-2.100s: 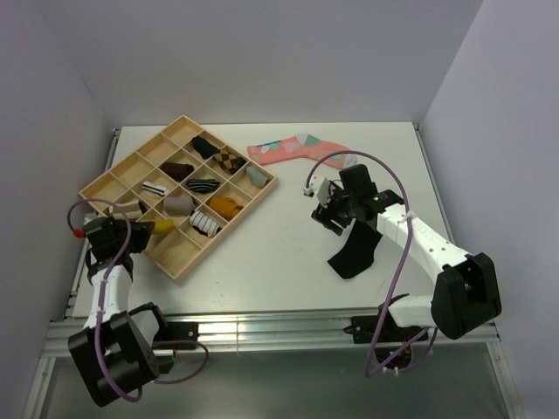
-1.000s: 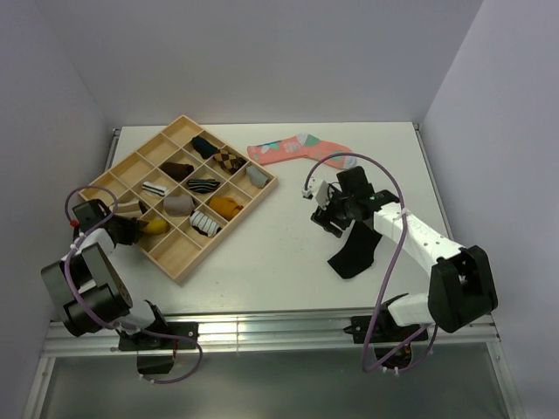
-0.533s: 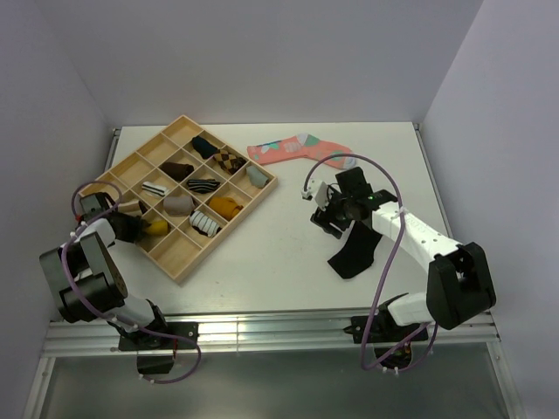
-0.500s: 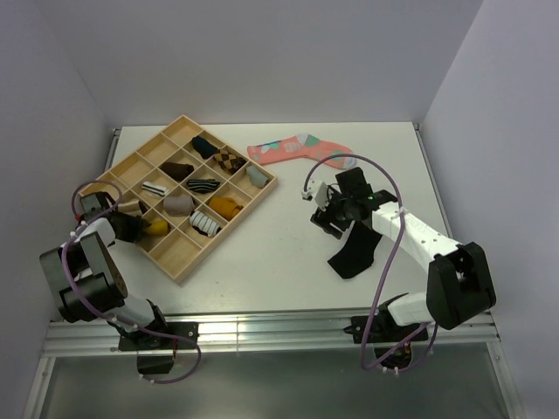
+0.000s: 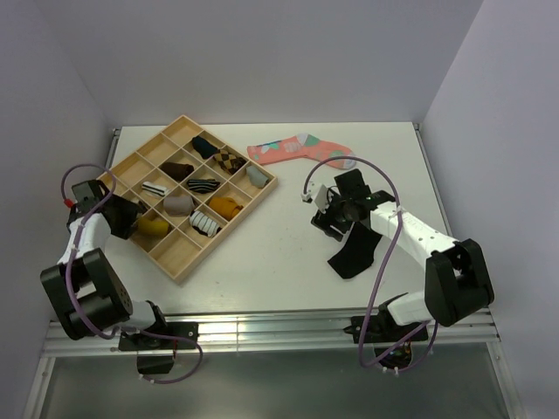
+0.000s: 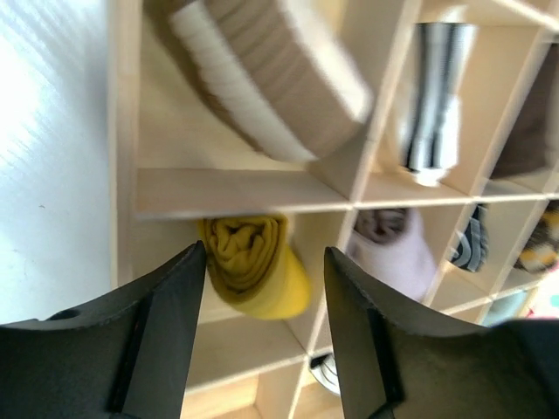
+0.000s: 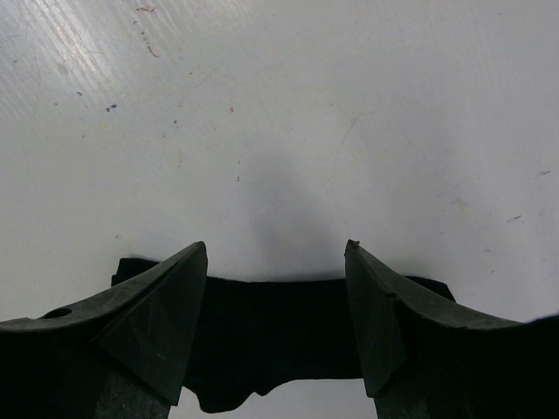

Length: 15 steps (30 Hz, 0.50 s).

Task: Roll the socks
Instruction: Place the sock in the storage box, then move the sock to the center of the board.

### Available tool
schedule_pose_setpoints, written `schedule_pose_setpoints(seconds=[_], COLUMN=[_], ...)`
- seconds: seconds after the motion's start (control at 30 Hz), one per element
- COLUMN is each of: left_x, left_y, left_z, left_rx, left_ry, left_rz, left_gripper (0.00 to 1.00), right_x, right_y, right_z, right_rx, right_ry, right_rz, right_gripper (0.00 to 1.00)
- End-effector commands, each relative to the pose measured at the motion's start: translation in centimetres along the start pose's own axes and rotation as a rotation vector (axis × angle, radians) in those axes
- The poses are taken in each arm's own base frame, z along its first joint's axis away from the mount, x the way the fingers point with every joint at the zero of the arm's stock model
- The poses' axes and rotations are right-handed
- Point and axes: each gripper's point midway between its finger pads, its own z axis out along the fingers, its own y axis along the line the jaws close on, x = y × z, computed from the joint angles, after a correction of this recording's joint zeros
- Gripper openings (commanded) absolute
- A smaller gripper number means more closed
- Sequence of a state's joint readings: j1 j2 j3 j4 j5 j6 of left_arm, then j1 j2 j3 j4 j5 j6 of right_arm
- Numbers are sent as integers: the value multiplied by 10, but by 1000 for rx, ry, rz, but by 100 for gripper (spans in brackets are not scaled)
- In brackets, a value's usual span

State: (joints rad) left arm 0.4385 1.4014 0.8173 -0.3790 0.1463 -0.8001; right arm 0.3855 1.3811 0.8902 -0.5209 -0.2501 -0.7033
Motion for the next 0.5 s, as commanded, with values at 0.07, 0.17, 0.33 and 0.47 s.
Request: schedule_pose_setpoints(seconds=[0.07, 0.17, 0.33, 0.47], left_x=[-29, -34, -29, -20], left_y=[-45, -60, -73, -91], left_z=[-50, -67, -81, -96], left_rx=[148, 195, 258, 339], left_ry=[-104, -124, -119, -114], left_rz=[97, 124, 158, 192], left_gripper=[62, 62, 61, 60], right_x=[-2, 3, 23, 43], right_y=[-5, -1, 14, 21], right_z=[-9, -13, -14, -19], right_rx=[15, 10, -28, -16], right_ry=[1, 20, 74, 125], right_rz=[10, 10, 16, 18], right_gripper=[72, 72, 72, 72])
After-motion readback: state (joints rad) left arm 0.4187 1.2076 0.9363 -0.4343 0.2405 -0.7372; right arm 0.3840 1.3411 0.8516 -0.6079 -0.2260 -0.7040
